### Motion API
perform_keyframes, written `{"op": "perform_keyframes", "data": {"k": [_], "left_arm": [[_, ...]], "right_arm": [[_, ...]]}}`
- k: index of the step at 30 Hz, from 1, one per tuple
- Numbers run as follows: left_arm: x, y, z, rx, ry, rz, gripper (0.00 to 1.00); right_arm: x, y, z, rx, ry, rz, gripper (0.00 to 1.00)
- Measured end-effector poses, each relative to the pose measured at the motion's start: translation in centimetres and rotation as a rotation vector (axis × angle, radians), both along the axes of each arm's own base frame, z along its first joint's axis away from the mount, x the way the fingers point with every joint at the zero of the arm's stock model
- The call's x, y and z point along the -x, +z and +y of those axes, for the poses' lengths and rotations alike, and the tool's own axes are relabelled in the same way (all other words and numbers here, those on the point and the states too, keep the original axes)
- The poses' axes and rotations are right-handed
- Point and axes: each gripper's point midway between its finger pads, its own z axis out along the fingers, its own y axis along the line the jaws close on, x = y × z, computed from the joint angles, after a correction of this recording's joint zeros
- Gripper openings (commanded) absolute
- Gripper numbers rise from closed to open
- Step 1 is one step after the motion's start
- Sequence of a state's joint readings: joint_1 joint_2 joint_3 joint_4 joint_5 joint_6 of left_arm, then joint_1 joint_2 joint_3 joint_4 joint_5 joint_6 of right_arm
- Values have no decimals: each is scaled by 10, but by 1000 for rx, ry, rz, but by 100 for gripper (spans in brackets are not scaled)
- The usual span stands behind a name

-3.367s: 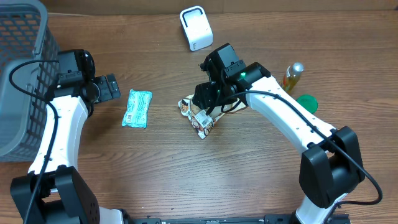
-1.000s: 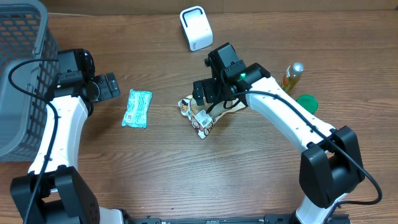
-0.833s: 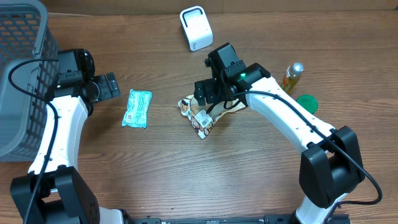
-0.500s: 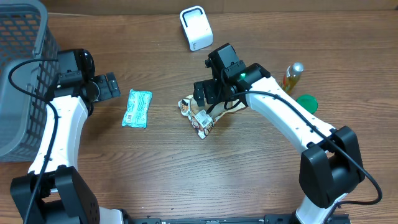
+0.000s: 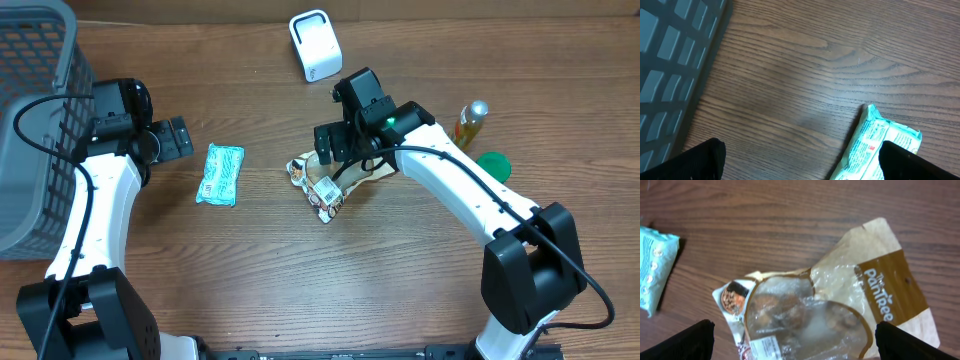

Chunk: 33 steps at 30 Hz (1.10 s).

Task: Scan the item barcode
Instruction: 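Bring the left gripper to the bag and grasp it with both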

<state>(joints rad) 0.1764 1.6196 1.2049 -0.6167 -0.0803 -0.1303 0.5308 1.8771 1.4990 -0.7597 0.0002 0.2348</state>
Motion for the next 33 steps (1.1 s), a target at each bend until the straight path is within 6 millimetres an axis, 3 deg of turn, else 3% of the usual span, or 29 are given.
{"op": "perform_keyframes", "data": {"k": [16, 18, 21, 22, 23, 24, 25, 31, 33], "left_arm": [[-4, 2, 0, 3, 0, -21, 99], [-10, 5, -5, 41, 0, -50, 100], [-6, 1, -32, 199, -26, -36, 98], [-5, 1, -42, 259, -38, -33, 76], [-4, 2, -54, 327, -60, -35, 34], [-4, 4, -64, 382, -78, -36, 13], [-2, 5, -75, 437, -100, -29, 4], [18, 7, -149, 602, -240, 69, 4], [23, 5, -165, 604, -270, 93, 4]], "right_arm": [[-15, 2, -22, 100, -73, -71, 100], [-18, 2, -29, 100, -87, -68, 100], [-22, 1, -41, 89, -113, -50, 100], [-23, 0, -46, 85, -122, -40, 100], [-23, -1, -51, 77, -129, -25, 100], [-23, -2, -54, 71, -133, -15, 100], [-23, -3, -58, 65, -140, -3, 100], [-18, -8, -75, 53, -163, 60, 100], [-16, -10, -77, 53, -161, 74, 100]]}}
